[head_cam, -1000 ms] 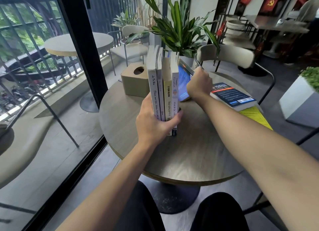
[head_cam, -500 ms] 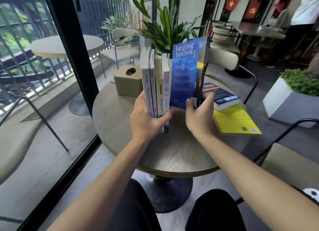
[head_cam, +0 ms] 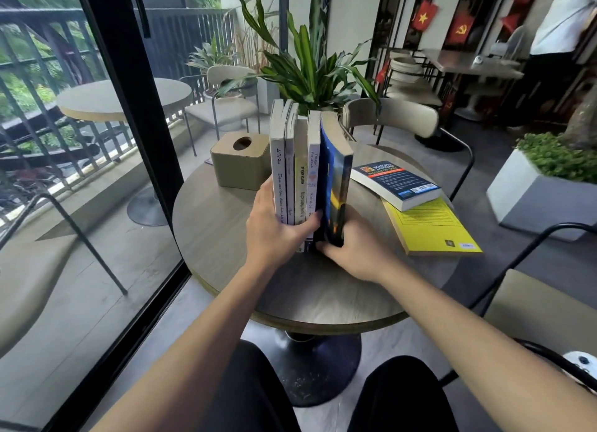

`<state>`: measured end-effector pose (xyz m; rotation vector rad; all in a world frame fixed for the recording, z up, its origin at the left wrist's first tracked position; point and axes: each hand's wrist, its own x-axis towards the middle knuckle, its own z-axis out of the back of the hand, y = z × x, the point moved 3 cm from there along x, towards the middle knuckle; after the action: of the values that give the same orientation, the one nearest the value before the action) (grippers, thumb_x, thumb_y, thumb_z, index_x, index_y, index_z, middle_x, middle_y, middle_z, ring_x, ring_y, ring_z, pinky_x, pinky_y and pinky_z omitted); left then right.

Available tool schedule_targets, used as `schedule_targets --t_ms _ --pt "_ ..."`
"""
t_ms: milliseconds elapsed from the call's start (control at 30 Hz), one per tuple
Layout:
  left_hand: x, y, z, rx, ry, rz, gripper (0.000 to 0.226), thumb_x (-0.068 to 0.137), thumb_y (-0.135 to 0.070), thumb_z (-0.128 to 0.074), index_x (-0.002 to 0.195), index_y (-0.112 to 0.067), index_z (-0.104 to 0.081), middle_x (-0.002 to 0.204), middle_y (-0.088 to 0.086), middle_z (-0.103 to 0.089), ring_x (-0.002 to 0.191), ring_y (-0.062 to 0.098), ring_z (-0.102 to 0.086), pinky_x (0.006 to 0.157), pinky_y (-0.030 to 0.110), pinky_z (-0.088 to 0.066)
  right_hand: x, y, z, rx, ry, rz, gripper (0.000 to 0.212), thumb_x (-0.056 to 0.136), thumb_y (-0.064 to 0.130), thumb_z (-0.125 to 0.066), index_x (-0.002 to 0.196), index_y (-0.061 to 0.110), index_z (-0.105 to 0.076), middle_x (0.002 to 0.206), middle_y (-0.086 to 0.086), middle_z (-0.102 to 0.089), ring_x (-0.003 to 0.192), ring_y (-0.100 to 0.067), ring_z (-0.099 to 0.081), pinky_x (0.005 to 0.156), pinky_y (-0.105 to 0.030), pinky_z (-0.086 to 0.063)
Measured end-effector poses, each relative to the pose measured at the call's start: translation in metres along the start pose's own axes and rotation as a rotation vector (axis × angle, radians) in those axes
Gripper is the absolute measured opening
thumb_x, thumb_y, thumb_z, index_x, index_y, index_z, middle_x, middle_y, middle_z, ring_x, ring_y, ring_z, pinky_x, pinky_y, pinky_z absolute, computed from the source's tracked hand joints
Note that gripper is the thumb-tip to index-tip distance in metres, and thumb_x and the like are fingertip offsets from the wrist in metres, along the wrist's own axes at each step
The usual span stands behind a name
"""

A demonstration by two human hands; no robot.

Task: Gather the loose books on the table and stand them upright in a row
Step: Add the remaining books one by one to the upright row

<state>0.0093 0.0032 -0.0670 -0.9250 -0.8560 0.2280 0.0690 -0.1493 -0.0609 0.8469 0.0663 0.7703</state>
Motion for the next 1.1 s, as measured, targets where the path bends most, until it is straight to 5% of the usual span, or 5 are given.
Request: schedule_targets --t_ms 167,300,533,900,1100 --pt "0.004 -0.006 -0.007 -0.093 0.036 0.012 0.073 0.066 -0.043 -0.081 0.131 -0.020 -0.056 0.112 -0.011 -0.062 0.105 0.008 -0.062 0.085 0.039 -0.057 0.015 0.006 0.006 0.073 0.066 -0.009 0.079 0.077 0.014 -0.081 0.144 0.025 -0.040 0.133 0.003 -0.057 0.122 -0.014 -0.054 0.104 -0.032 -0.046" --pt "0.011 -0.008 -0.015 -0.177 0.132 0.031 0.073 0.064 -0.049 -0.078 0.128 -0.021 -0.056 0.115 -0.006 -0.063 0.107 0.009 -0.063 0.089 0.038 -0.056 0.026 0.003 0.020 0.106 0.110 -0.034 0.103 0.071 0.009 -0.086 0.154 0.019 -0.025 0.131 0.003 -0.058 0.121 -0.013 -0.054 0.085 0.001 -0.039" --pt "0.024 -0.012 -0.017 -0.174 0.203 -0.080 0.085 0.046 -0.058 -0.093 0.117 -0.056 -0.045 0.123 -0.003 -0.059 0.119 0.011 -0.057 0.099 0.032 -0.050 0.029 -0.004 0.027 0.062 0.158 -0.008 0.112 0.072 0.012 -0.087 0.157 0.025 -0.015 0.137 0.005 -0.057 0.119 -0.005 -0.052 0.081 0.006 -0.034" --pt "0.027 -0.011 -0.027 -0.063 0.160 0.021 0.092 0.053 -0.053 -0.094 0.132 -0.029 -0.055 0.111 -0.029 -0.051 0.108 -0.003 -0.055 0.094 0.029 -0.052 0.022 -0.010 0.019 0.015 0.004 -0.025 0.089 0.080 0.042 -0.075 0.151 0.045 -0.021 0.131 0.007 -0.063 0.118 -0.016 -0.061 0.098 -0.042 -0.052" --pt "0.023 -0.026 -0.025 -0.009 0.024 0.006 0.092 0.056 -0.057 -0.091 0.133 -0.026 -0.050 0.124 -0.010 -0.060 0.112 0.007 -0.059 0.089 0.028 -0.050 0.013 -0.013 0.039 -0.478 0.035 0.000 0.113 0.073 0.033 -0.074 0.158 0.033 0.000 0.159 -0.009 -0.024 0.146 -0.028 -0.019 0.116 -0.046 -0.022"
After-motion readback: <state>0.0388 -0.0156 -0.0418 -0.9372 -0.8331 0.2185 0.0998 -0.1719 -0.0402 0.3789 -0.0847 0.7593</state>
